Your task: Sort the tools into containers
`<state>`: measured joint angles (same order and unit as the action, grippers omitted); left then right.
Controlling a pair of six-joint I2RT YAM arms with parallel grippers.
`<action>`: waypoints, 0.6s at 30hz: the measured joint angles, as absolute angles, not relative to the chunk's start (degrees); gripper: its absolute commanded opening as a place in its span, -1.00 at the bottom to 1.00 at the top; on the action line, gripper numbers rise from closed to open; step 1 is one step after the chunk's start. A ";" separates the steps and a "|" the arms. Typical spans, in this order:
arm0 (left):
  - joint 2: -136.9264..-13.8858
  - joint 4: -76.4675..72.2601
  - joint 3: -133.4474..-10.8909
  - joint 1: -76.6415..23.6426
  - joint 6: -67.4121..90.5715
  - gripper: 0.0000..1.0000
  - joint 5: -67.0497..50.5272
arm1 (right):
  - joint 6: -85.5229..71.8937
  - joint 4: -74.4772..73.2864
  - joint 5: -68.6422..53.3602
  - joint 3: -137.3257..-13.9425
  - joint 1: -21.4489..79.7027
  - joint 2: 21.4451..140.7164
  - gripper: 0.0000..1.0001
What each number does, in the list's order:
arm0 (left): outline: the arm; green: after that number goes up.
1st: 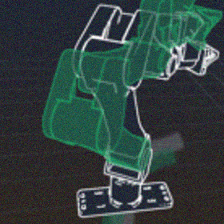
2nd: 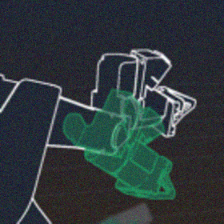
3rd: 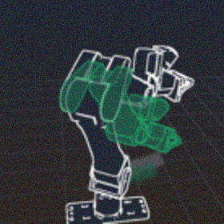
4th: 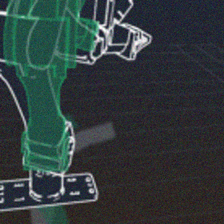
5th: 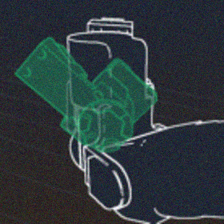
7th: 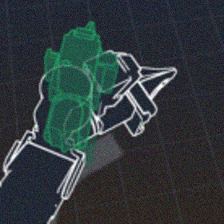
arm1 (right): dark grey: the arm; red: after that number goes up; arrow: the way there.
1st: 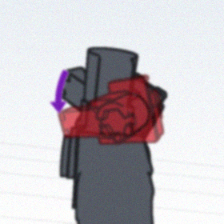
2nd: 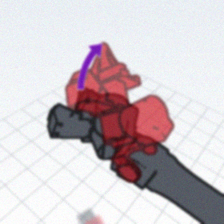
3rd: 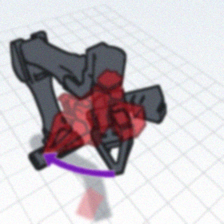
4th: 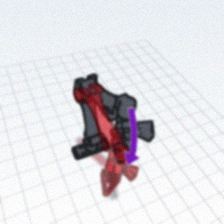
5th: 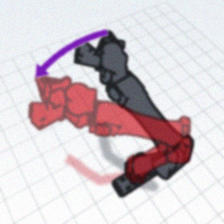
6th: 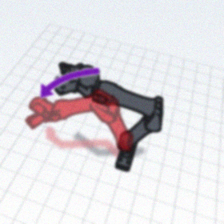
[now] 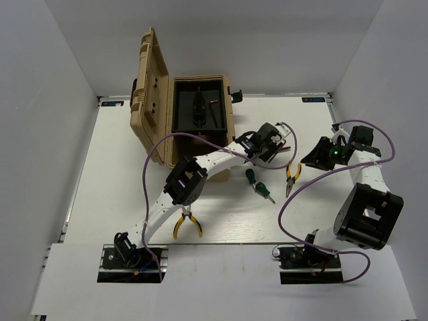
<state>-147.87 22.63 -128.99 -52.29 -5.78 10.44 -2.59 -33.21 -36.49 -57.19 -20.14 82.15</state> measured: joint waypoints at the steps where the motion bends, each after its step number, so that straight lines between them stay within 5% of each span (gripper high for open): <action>1: -147.89 22.57 -128.99 -52.29 -5.89 0.10 10.22 | -2.59 -33.21 -36.56 -57.19 -20.18 82.15 -0.24; 18: -148.88 22.55 -128.99 -52.77 -7.75 0.04 5.06 | -2.59 -33.23 -37.01 -57.19 -20.47 82.15 -0.24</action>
<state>-148.88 22.55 -128.99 -52.77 -7.75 5.06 -2.59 -33.23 -37.01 -57.19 -20.47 82.15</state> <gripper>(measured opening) 0.539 0.378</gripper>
